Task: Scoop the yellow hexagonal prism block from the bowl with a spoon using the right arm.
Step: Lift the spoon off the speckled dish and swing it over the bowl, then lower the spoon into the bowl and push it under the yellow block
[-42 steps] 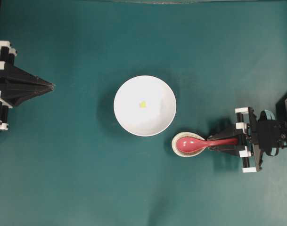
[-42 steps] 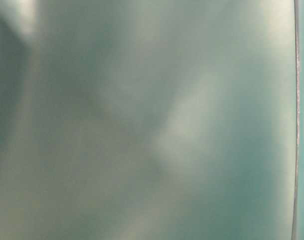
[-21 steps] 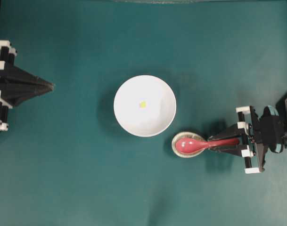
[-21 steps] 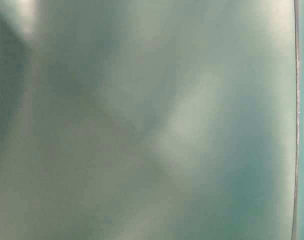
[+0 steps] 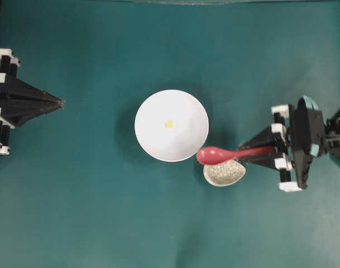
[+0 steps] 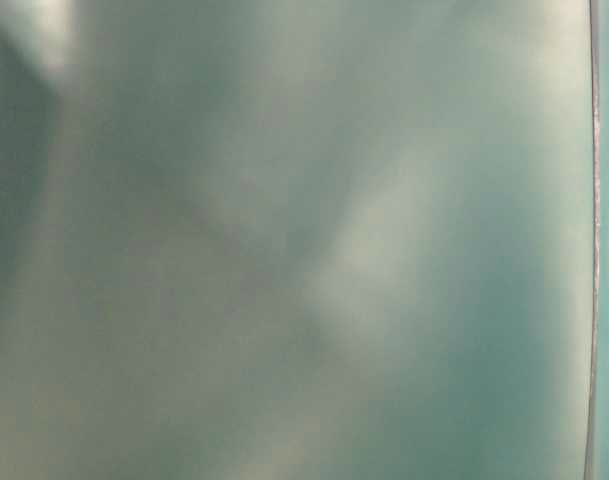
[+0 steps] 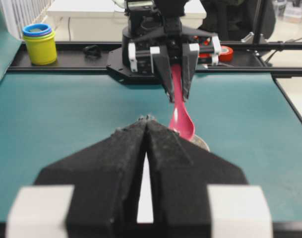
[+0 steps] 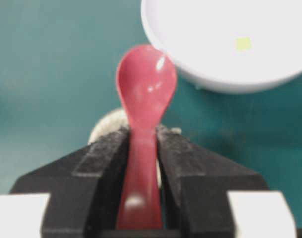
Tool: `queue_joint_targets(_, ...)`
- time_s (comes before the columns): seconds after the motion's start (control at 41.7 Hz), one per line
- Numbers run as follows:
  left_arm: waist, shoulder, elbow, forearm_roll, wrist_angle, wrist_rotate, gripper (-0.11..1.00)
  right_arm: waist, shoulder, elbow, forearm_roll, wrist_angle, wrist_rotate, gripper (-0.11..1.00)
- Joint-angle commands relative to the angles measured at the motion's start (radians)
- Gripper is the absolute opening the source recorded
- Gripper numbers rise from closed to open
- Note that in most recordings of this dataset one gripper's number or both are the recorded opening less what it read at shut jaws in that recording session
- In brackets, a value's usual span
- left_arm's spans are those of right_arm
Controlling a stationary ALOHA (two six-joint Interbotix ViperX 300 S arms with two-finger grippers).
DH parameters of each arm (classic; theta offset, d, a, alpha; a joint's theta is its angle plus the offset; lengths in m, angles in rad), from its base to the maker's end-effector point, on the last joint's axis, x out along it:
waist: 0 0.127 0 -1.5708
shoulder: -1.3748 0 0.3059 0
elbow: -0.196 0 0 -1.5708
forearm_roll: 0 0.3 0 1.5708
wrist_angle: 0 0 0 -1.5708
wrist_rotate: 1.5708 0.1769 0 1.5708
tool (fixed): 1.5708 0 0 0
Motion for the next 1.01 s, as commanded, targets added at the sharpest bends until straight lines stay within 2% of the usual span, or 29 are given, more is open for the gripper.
queue_joint_targets(0.0,-0.002,0.006,-0.021,0.003,-0.006,0.0,0.0,-0.069,-0.046,-0.087,-0.003,0.173,-0.021,0.24)
queue_joint_targets(0.216,-0.002,0.006,-0.021,0.002,0.006,0.0,0.0,-0.221,-0.043,-0.236,-0.025,0.482,-0.049,0.24)
queue_joint_targets(0.408,-0.002,0.003,-0.021,0.003,0.02,0.0,0.0,-0.319,0.017,-0.341,-0.074,0.64,-0.051,0.24)
queue_joint_targets(0.648,-0.002,-0.002,-0.023,0.003,0.044,0.0,0.0,-0.364,0.15,-0.471,-0.13,0.779,-0.049,0.24)
queue_joint_targets(0.984,-0.002,-0.005,-0.023,0.003,0.044,0.002,0.0,-0.367,0.291,-0.634,-0.204,0.94,-0.037,0.24)
